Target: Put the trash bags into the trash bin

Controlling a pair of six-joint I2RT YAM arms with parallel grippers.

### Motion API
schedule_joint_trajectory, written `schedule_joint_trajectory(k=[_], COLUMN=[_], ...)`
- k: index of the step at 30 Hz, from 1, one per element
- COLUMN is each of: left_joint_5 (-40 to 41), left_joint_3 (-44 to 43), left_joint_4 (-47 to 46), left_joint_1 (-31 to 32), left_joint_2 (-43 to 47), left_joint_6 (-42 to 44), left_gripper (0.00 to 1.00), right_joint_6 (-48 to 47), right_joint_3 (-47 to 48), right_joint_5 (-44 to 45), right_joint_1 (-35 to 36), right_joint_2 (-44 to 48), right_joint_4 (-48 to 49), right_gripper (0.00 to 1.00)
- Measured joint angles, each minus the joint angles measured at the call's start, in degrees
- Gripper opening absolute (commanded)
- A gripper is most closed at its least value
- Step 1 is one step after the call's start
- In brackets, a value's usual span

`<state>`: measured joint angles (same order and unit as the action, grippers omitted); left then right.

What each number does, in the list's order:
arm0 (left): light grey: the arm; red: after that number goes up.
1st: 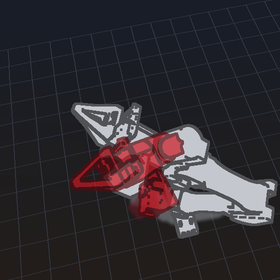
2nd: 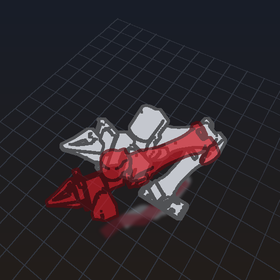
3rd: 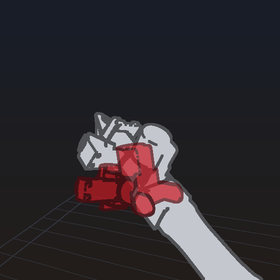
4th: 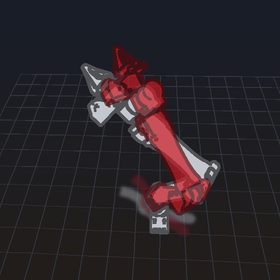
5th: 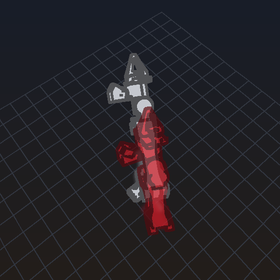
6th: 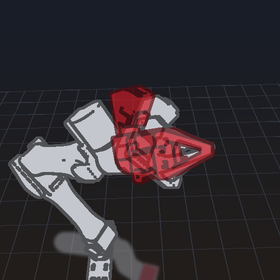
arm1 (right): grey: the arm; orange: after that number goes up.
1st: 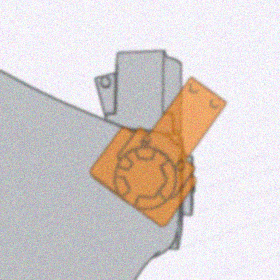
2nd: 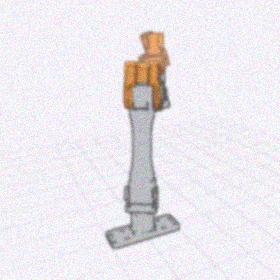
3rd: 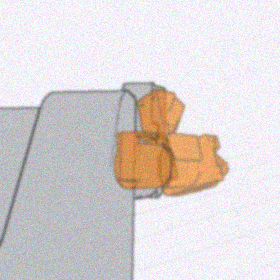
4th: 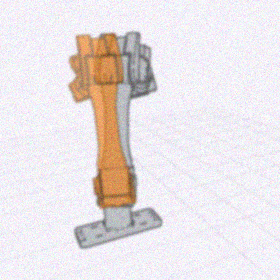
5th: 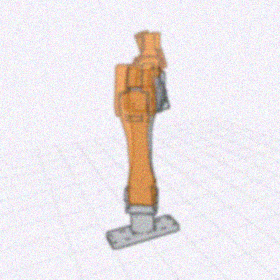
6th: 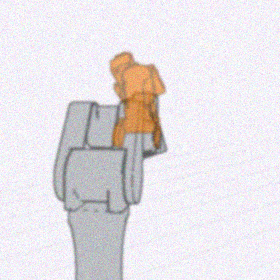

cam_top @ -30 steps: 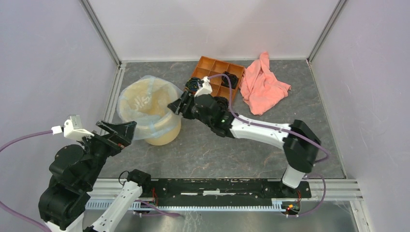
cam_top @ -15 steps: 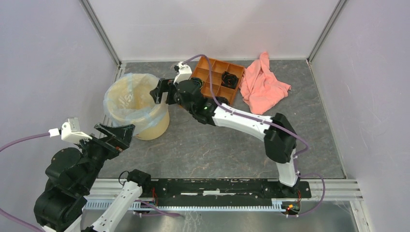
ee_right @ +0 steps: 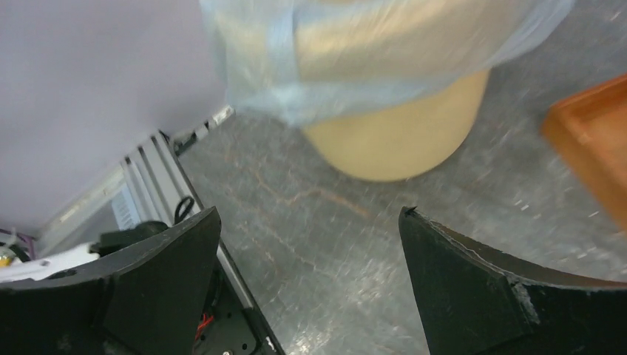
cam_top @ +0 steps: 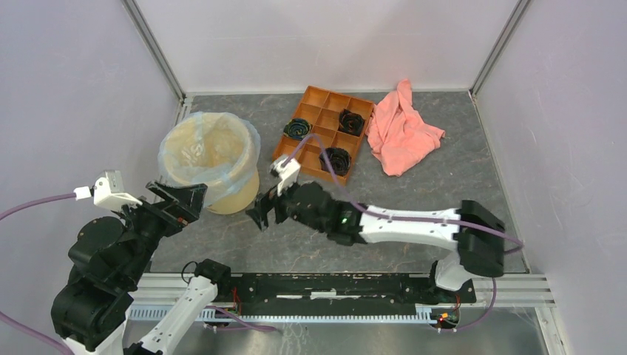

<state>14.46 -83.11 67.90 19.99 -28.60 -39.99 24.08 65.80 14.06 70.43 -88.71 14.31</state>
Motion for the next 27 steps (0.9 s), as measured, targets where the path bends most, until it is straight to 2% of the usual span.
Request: schedule_joint_trajectory(k=[5, 10, 18, 27], left_joint_5=[0.00, 0.00, -0.11, -0.68], left_joint_3=[-0.22, -0.24, -0.48, -1.16], left_joint_4=[-0.31, -0.28, -0.26, -0.24], left_joint_1=[0.00, 0.00, 0.00, 0.00], left_joint_2=[-0.35, -0.35, -0.35, -1.42], left_joint_6=[0.00, -0.02, -0.02, -0.02], left_gripper=[1.00, 1.00, 1.00, 1.00], right_joint_6=[4.28, 8.81, 10.71, 12.33], right_joint_3=[-0.33, 3.08, 18.34, 36.30], right_joint_5=[7.04, 14.12, 20.41, 26.25], right_joint_1=[5.20, 6.36, 5.75, 2.21], right_joint_2=[-10.78, -22.29, -38.12, -50.99], right_joint_4=[4.39, 9.29, 16.04, 18.10], right_gripper=[0.98, 0.98, 0.98, 0.98])
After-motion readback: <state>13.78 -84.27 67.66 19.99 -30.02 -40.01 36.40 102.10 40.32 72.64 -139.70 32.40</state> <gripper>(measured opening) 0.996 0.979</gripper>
